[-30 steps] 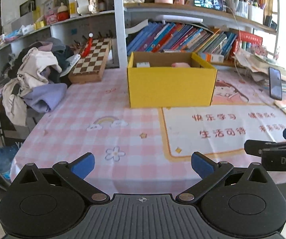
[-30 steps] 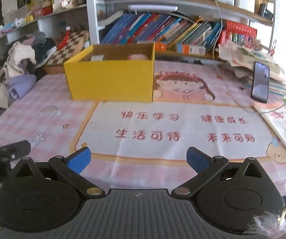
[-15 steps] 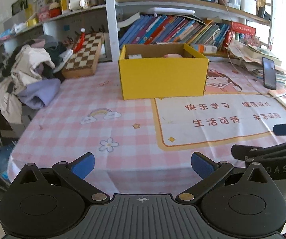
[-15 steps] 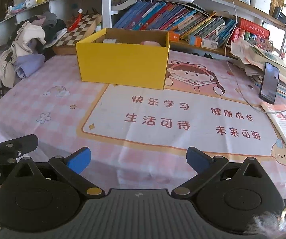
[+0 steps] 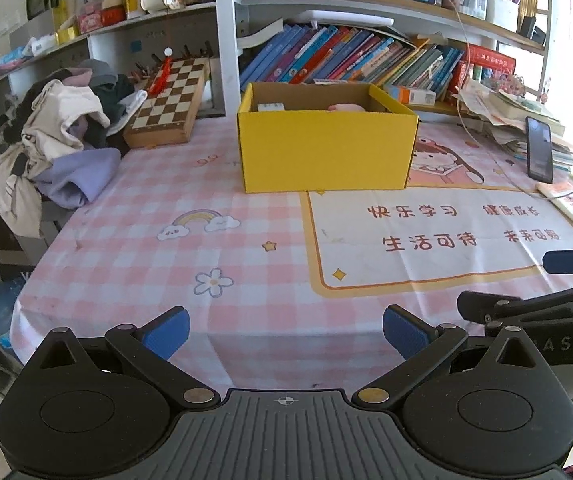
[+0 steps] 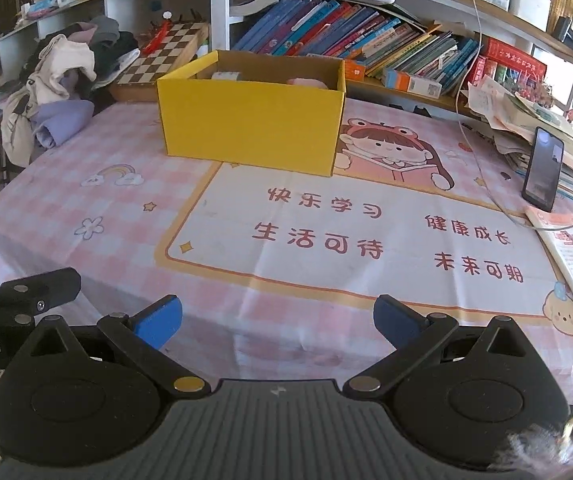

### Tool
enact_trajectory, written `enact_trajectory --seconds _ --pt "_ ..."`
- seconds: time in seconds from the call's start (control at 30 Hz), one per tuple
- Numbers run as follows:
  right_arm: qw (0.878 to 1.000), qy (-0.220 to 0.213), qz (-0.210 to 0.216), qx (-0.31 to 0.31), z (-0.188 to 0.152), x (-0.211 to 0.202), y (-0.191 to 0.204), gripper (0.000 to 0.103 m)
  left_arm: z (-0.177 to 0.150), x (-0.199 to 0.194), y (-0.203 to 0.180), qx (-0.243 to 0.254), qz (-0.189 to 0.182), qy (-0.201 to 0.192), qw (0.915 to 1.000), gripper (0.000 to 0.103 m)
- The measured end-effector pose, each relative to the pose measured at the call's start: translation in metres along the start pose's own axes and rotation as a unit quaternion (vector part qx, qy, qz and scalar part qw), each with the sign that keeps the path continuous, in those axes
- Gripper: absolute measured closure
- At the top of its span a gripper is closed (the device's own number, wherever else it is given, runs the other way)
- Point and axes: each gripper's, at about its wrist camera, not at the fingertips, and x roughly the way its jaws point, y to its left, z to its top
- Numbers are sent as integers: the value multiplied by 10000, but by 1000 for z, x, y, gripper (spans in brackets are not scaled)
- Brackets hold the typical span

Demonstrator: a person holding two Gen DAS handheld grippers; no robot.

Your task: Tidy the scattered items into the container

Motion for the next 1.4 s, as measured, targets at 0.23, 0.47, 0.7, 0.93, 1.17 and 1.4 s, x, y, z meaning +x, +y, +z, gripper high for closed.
enact_trajectory --seconds 0.23,0.47,0.7,0.93,1.17,1.4 --pt "10000 -14 7 27 0 0 -1 0 1 1 2 -55 96 37 9999 0" --pt "10000 -40 -14 39 -1 -2 -1 0 1 2 0 -36 98 54 9999 0" --pt "10000 -46 -2 32 1 -1 2 0 0 1 1 5 196 30 9998 0" --pt "10000 -30 -2 -4 1 -1 4 0 0 4 5 -54 232 104 9997 0" --pt "10000 -10 -9 -4 1 0 5 0 -1 7 6 -84 235 164 9996 0" --pt "10000 24 0 -43 3 3 7 0 -1 8 10 -149 238 183 9994 0"
